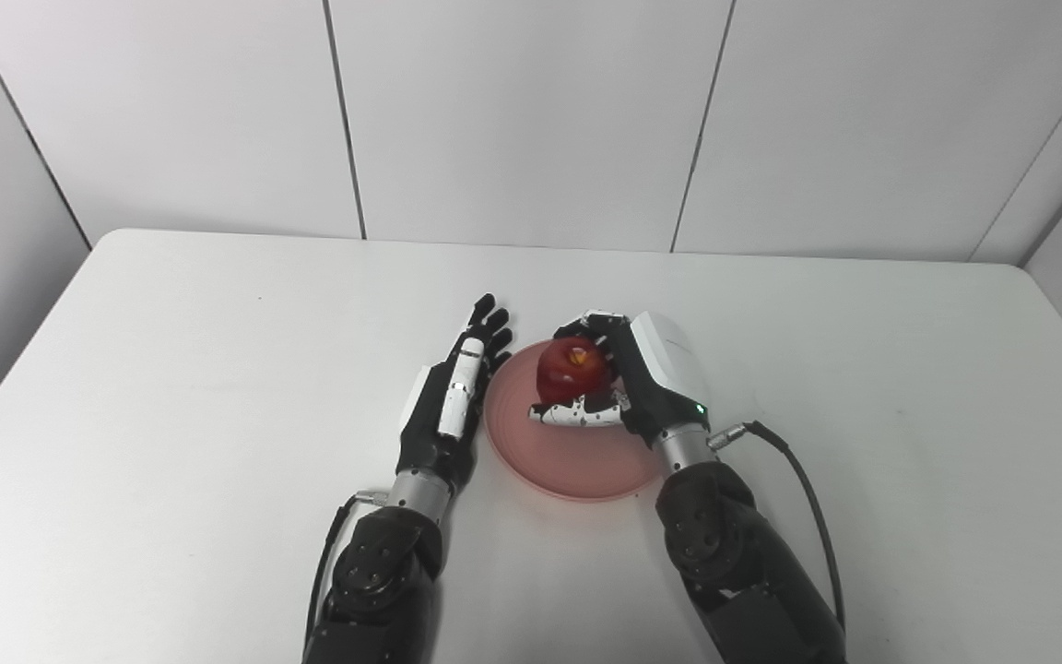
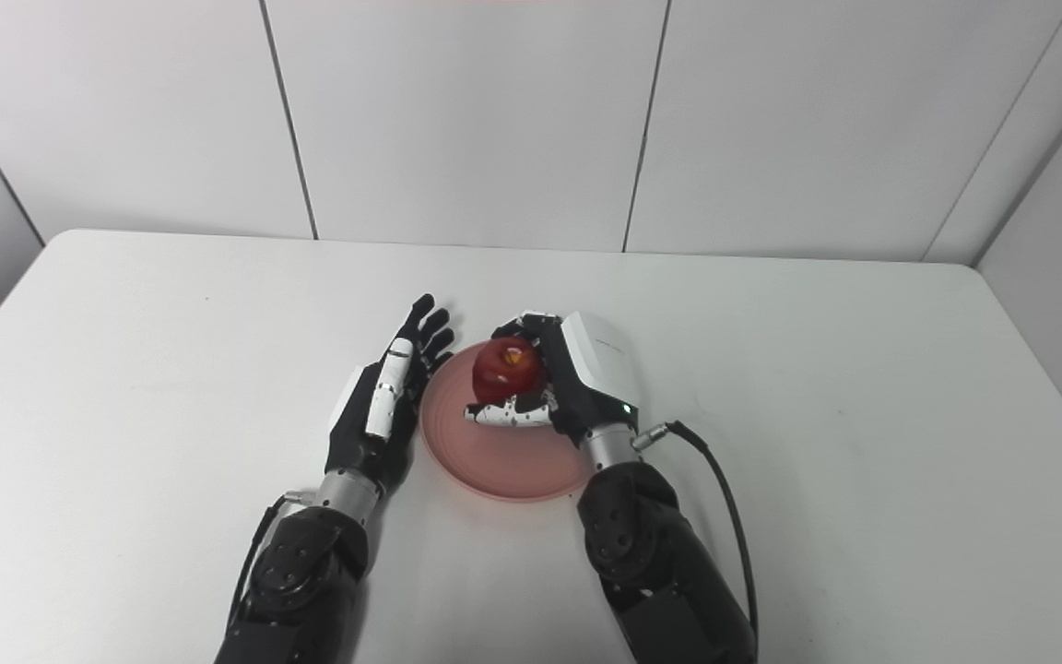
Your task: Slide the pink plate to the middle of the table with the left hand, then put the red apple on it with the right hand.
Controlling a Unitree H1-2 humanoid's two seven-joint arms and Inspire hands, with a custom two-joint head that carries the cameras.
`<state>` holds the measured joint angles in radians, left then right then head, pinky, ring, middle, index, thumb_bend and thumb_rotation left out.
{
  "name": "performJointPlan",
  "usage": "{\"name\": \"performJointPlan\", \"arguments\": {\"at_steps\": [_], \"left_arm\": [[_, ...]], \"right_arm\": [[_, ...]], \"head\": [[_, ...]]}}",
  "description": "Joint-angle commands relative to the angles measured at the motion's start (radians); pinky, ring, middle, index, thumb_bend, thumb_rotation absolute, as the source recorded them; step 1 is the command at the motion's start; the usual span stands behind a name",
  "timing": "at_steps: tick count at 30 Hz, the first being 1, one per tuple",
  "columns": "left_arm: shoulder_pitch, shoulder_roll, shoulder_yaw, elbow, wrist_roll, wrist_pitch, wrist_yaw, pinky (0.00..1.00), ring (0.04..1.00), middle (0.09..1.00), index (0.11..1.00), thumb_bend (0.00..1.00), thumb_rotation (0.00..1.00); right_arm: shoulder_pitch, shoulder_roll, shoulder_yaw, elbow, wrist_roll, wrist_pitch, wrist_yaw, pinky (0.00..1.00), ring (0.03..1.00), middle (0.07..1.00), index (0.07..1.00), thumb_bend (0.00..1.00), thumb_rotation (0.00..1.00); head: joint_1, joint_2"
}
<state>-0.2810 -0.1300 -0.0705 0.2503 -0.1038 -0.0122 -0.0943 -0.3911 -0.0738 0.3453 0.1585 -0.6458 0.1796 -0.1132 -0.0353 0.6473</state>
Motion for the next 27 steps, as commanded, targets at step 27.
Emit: {"name": "performJointPlan", "arguments": {"at_steps": [27], "left_arm": [[0.023, -0.008, 0.013, 0.024, -0.025, 0.024, 0.002, 0.97, 0.992, 0.989, 0.961, 0.38, 1.00]], "right_arm": [[-0.019, -0.022, -0.020, -0.112, -0.007, -0.083, -0.021, 0.71, 0.780, 0.824, 0.848, 1.00, 0.57]], "head": [[-0.010, -0.009]]}}
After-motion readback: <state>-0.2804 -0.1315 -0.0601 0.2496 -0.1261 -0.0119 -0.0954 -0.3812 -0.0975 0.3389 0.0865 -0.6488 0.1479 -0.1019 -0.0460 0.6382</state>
